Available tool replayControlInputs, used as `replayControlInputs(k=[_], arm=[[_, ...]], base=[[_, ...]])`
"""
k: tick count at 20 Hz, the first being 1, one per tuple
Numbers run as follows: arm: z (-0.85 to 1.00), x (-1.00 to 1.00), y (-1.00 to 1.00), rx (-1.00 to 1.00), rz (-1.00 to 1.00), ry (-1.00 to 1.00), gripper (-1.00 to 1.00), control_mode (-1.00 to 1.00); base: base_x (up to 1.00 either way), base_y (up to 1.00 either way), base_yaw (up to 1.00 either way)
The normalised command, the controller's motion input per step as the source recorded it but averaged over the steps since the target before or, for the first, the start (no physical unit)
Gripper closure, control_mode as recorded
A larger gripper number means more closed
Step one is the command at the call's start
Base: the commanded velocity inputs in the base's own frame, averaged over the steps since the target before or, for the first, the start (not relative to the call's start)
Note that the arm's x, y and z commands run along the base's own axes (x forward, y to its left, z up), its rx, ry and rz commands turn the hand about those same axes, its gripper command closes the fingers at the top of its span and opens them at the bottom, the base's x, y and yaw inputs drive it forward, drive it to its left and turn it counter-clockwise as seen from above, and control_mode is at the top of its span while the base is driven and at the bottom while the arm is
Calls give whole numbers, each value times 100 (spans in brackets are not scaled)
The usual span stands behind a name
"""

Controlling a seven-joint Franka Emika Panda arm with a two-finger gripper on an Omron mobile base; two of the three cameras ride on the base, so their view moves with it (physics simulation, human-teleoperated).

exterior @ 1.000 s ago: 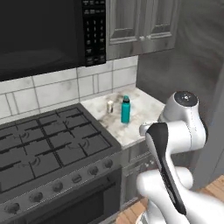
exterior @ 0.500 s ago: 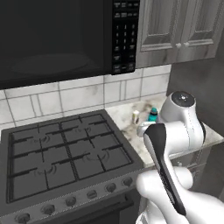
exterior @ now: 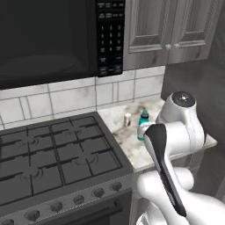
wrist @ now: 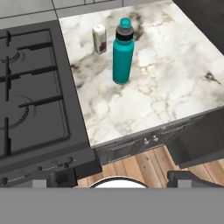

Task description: Move the drinks to the dining counter.

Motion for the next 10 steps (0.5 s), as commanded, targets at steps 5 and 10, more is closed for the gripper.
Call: replayControlInputs(k=[5, 10], arm=[[0, 0, 0, 0, 0, 0, -100, 100], [0, 0, 0, 0, 0, 0, -100, 100]], base=[[0, 0, 0], [0, 0, 0]])
